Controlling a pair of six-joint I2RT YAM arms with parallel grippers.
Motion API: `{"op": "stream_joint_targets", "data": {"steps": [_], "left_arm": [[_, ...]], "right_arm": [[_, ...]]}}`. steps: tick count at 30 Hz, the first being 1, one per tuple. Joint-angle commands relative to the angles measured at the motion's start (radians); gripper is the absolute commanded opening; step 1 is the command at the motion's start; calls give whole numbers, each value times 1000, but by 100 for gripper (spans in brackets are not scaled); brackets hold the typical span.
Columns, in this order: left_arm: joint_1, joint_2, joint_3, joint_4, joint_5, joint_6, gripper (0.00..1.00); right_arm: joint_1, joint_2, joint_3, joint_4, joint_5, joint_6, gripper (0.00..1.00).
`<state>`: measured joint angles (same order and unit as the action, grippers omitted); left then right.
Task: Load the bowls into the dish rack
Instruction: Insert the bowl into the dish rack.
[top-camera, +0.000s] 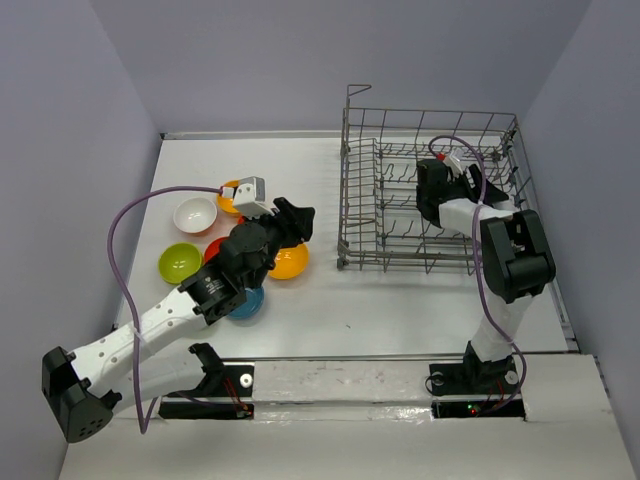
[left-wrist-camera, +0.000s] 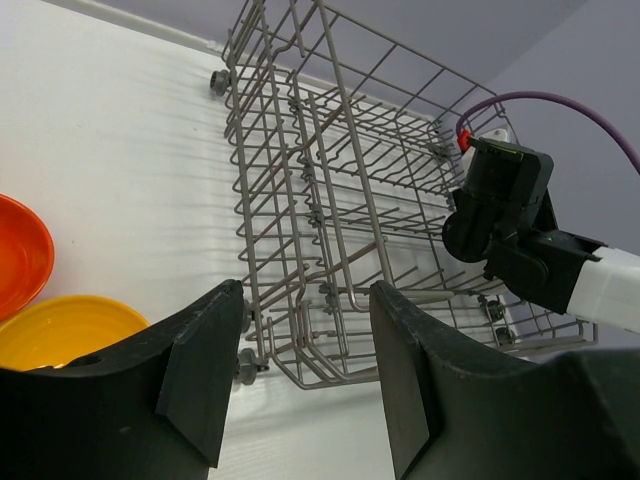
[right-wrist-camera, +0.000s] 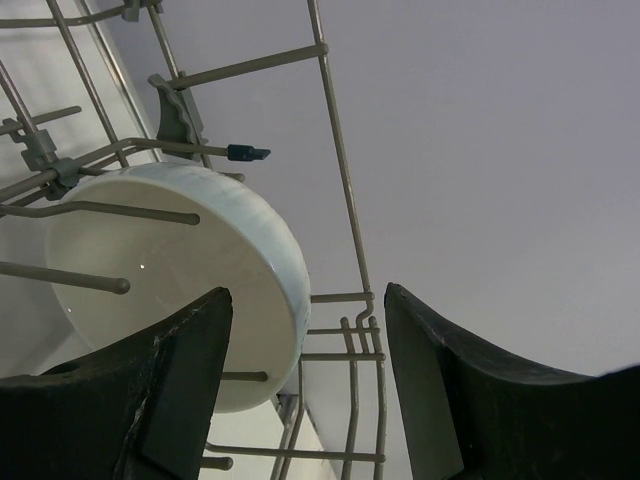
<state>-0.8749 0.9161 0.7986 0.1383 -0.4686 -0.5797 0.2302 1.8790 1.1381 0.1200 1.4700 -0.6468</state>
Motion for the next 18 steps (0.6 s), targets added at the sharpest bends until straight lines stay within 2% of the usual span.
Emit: {"op": "stream_joint_targets", "data": {"steps": [1, 18], "left_arm": [[8, 1, 8, 50, -19, 12, 63], [24, 36, 21, 32, -44, 12, 63]], "right_arm": [[26, -14, 48, 43, 139, 30, 68], [100, -106, 129, 43, 154, 1, 69]]}}
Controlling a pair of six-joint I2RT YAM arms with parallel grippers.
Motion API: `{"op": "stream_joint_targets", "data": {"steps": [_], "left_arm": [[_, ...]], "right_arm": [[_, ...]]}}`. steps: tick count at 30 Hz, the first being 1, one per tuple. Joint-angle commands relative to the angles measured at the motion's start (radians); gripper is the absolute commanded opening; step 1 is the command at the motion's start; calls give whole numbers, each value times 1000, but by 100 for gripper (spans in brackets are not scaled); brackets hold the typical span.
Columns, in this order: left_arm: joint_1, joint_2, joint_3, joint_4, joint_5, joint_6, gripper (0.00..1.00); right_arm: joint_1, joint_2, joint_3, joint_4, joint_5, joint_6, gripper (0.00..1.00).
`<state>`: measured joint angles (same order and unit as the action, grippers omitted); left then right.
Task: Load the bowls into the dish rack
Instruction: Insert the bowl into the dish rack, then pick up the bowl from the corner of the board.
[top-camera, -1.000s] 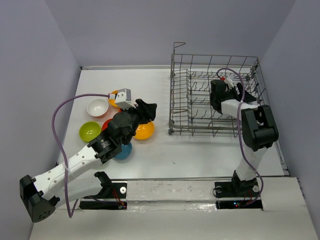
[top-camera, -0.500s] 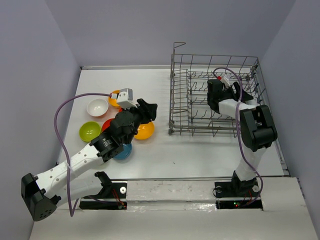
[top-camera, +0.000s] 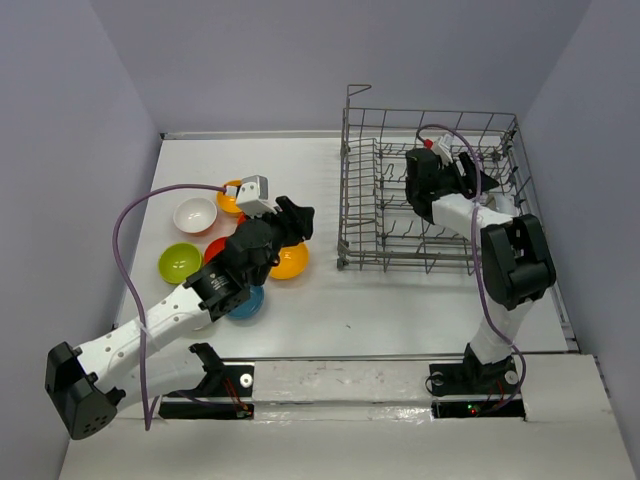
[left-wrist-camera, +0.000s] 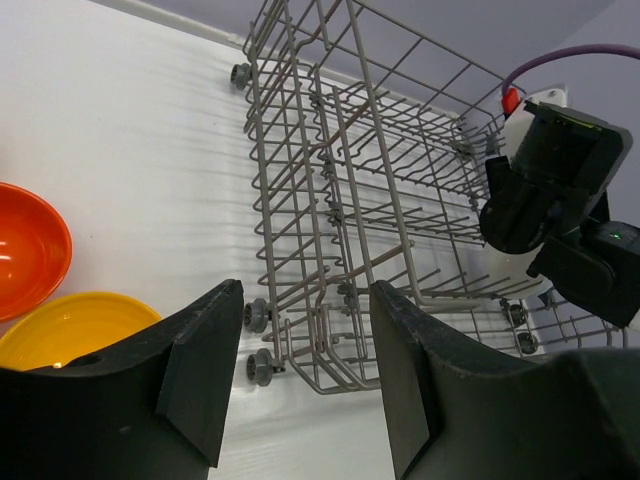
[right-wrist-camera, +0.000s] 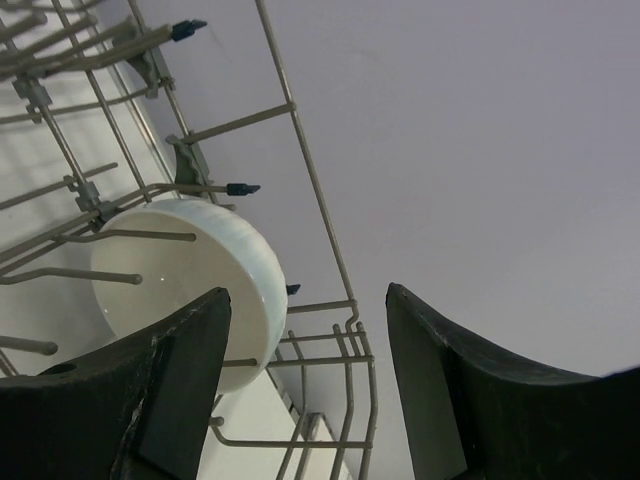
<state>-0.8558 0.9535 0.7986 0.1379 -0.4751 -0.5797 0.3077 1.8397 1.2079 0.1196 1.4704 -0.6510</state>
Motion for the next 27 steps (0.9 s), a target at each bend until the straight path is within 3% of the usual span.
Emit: {"op": "stream_joint_targets", "data": {"steps": [1, 8, 10, 11, 13, 14, 15, 16, 27], "left_arm": [[6, 2, 22, 26, -46, 14, 63], [11, 16, 36, -21, -109, 9, 63], [14, 16, 34, -49, -137, 0, 63], [15, 16, 34, -61, -149, -8, 63], [24, 13, 27, -98, -175, -29, 63], [26, 11, 25, -115, -186, -41, 63], [27, 11, 27, -133, -197, -54, 63], [27, 2, 24, -174, -201, -66, 63], [37, -96, -84, -460, -191, -393, 66]], "right_arm": [[34, -75, 74, 43, 154, 4, 69], [128, -175, 160, 54, 179, -38, 70], [186, -223, 188, 109, 192, -84, 71], [232, -241, 186, 171, 199, -202, 71], [284, -279, 122, 764, 228, -546, 71], [307, -252, 124, 1139, 247, -837, 71], [335, -205, 174, 1471, 292, -1387, 72], [376, -177, 235, 1693, 316, -1424, 74], [792, -349, 275, 1694, 318, -1325, 78]]}}
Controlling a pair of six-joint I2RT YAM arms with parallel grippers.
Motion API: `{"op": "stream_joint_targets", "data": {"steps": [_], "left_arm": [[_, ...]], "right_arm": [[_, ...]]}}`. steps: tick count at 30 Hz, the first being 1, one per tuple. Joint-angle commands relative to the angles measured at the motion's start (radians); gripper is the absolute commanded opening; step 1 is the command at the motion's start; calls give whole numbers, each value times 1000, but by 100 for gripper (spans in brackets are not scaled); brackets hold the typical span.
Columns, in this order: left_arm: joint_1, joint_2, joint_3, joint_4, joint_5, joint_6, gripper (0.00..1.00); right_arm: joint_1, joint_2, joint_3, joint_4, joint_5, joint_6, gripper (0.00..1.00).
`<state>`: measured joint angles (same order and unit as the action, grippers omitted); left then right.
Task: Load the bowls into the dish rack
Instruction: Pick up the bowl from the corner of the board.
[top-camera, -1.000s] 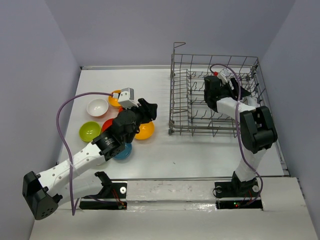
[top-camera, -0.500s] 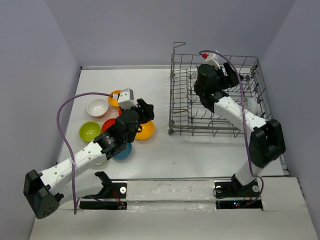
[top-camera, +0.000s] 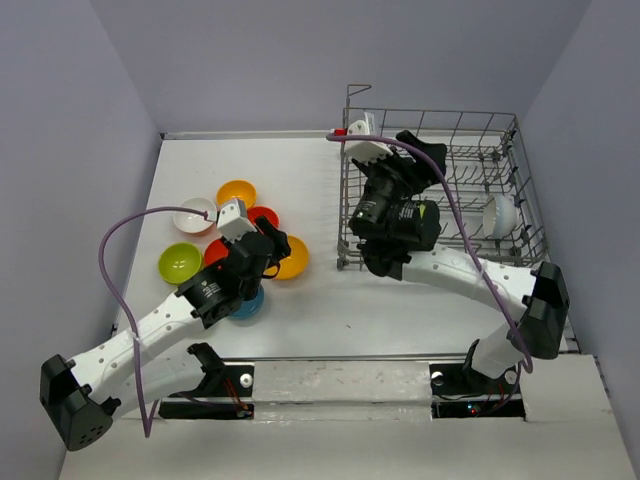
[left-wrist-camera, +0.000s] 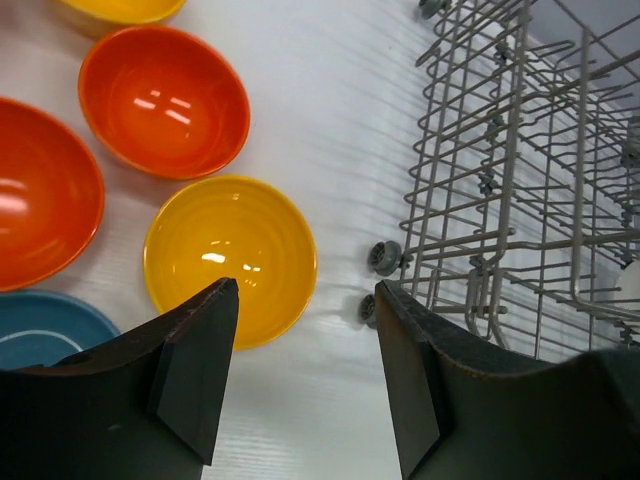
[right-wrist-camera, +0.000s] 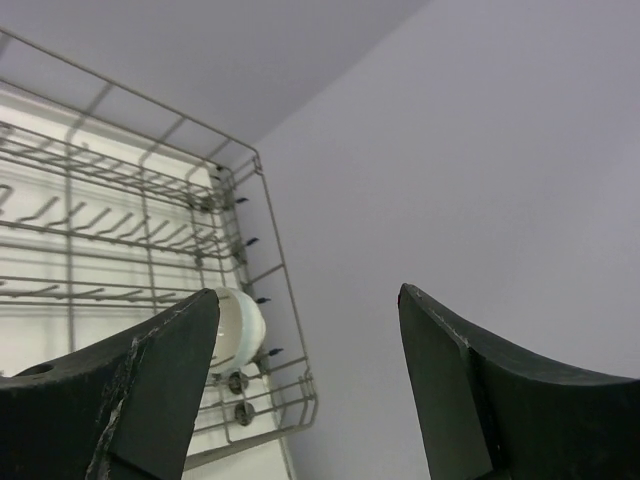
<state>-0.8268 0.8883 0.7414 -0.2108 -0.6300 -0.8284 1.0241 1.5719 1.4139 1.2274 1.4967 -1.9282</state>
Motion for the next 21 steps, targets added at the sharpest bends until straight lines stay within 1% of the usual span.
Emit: {"op": "stream_joint_targets", "data": {"steps": [1, 2, 6, 7, 9, 10, 11, 12, 14, 17, 18, 21], "left_arm": [[8, -34, -37, -151, -54, -185, 66], [8, -35, -36, -174, -69, -208, 66], [9, -6, 5, -295, -146, -265, 66], [11, 15, 41, -347, -164, -273, 66], [20, 35, 76, -387, -206, -278, 68], [28, 53, 111, -416, -214, -275, 68], [44, 60, 127, -427, -232, -267, 68], [52, 66, 154, -435, -238, -253, 68], [86, 78, 177, -438, -249, -230, 68], [138, 87, 210, -414, -238, -146, 69], [187, 89, 225, -403, -229, -103, 68], [253, 89, 237, -378, -203, -42, 69]], "right_arm": [[106, -108, 79, 587, 292, -32, 78], [163, -119, 85, 587, 290, -16, 78], [283, -145, 94, 587, 292, 47, 79], [303, -147, 100, 589, 290, 57, 79], [344, -153, 112, 589, 289, 90, 79], [387, -157, 137, 589, 284, 106, 79], [411, -177, 148, 587, 278, 127, 79], [462, -188, 155, 589, 257, 158, 79], [494, -203, 177, 589, 240, 172, 79], [550, -220, 183, 589, 202, 210, 79], [570, -228, 187, 589, 176, 233, 79], [640, -236, 203, 587, 129, 268, 80]]}}
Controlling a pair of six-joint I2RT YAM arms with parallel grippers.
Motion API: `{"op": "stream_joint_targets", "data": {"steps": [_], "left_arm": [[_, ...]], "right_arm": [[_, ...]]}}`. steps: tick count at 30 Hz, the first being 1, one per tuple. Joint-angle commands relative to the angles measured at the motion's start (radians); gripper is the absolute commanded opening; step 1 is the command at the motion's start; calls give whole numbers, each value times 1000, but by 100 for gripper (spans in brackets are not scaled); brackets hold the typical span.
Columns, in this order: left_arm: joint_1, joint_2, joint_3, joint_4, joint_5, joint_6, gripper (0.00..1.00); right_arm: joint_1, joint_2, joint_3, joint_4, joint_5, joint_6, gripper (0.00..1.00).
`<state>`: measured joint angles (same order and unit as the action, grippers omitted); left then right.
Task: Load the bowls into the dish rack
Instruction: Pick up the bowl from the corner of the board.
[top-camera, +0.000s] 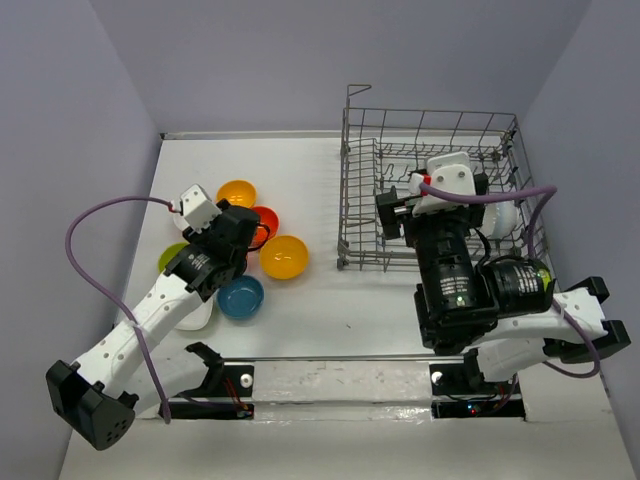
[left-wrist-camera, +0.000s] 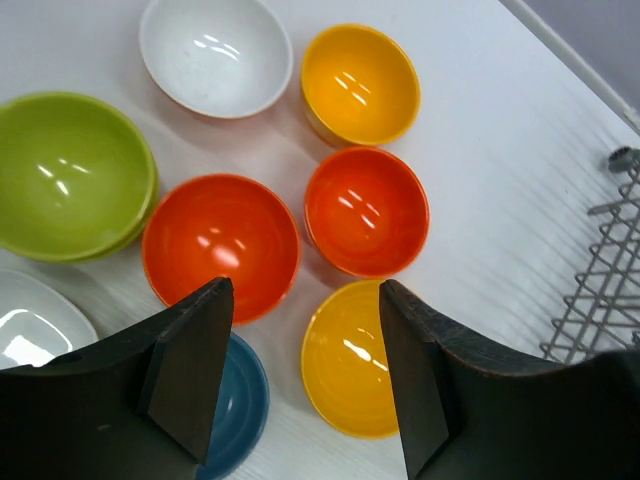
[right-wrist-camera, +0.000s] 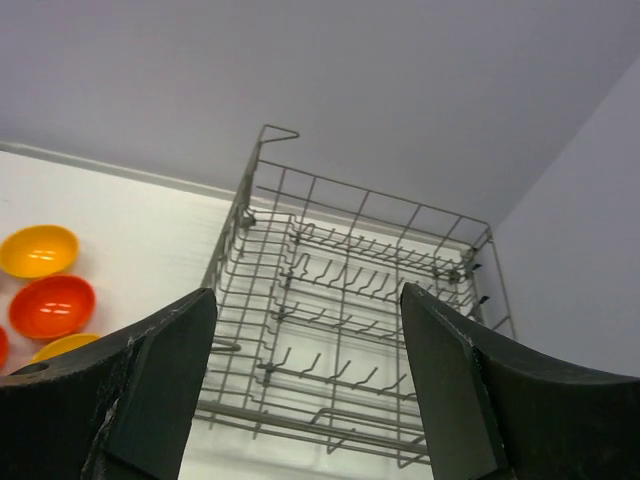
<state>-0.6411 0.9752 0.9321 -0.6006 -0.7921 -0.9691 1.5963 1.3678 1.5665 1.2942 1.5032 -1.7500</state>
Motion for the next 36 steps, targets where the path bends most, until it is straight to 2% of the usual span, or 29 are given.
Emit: {"op": "stream_joint_targets", "data": {"steps": [1, 4, 6, 7, 9, 10, 11, 12, 13, 15, 22, 36], "left_arm": [[105, 2, 53, 25, -35, 131, 69], [167, 5, 59, 59, -6, 171, 70], [188, 11, 60, 74, 16, 204, 70], [208, 16, 63, 88, 24, 213, 70], [227, 20, 68, 94, 45, 234, 70], [234, 22, 76, 99, 50, 242, 70], [248, 26, 79, 99, 53, 250, 70], [256, 26, 80, 99, 54, 260, 70], [264, 26, 80, 98, 62, 265, 70], [293, 26, 76, 101, 74, 282, 70], [448, 77, 57, 188, 224, 336, 70], [485, 514, 355, 226, 317, 339, 68]], "right_arm": [[83, -39, 62, 521, 89, 118, 80], [132, -74, 58, 421, 16, 257, 80], [155, -123, 30, 187, -29, 474, 81], [156, -157, 21, -227, -91, 835, 81], [156, -266, 65, -744, -229, 1282, 82], [156, -295, 78, -907, -304, 1458, 82], [156, -314, 78, -908, -372, 1462, 82], [156, -308, 102, -924, -376, 1462, 83], [156, -294, 154, -987, -342, 1448, 85], [156, -260, 174, -987, -286, 1400, 86], [156, -352, 37, -986, -232, 1431, 88], [156, -492, -190, -987, -86, 1454, 90]]}}
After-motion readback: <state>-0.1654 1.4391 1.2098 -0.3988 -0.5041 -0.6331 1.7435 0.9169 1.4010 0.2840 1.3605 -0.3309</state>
